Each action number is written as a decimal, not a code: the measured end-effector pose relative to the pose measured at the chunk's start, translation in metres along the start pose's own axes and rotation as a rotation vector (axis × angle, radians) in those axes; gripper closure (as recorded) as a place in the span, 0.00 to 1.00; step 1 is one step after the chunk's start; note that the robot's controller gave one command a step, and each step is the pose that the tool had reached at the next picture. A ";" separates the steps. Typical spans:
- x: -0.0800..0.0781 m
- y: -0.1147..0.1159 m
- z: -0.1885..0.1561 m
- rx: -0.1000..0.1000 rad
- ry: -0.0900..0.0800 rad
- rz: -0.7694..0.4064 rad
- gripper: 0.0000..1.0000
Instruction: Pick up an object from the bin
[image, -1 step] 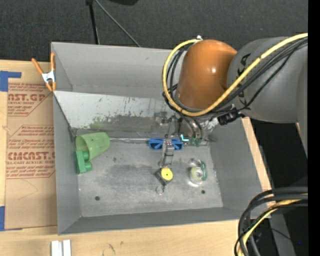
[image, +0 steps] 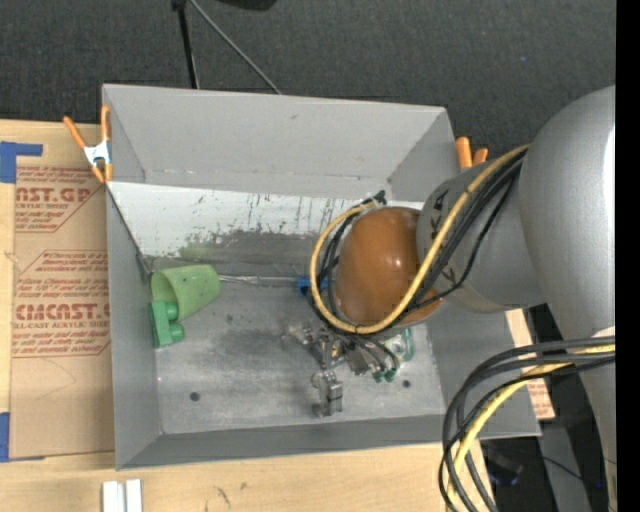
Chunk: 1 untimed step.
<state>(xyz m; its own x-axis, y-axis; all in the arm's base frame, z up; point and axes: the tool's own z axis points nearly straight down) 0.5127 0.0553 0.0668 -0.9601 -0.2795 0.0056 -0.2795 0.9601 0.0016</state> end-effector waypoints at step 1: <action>-0.052 -0.023 -0.034 0.004 -0.011 -0.379 0.00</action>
Offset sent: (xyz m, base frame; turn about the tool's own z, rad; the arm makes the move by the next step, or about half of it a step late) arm 0.0551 -0.0079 0.0332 -0.3792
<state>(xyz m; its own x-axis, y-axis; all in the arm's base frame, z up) 0.5693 0.0480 0.1006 -0.7888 -0.6147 -0.0050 -0.6147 0.7888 -0.0021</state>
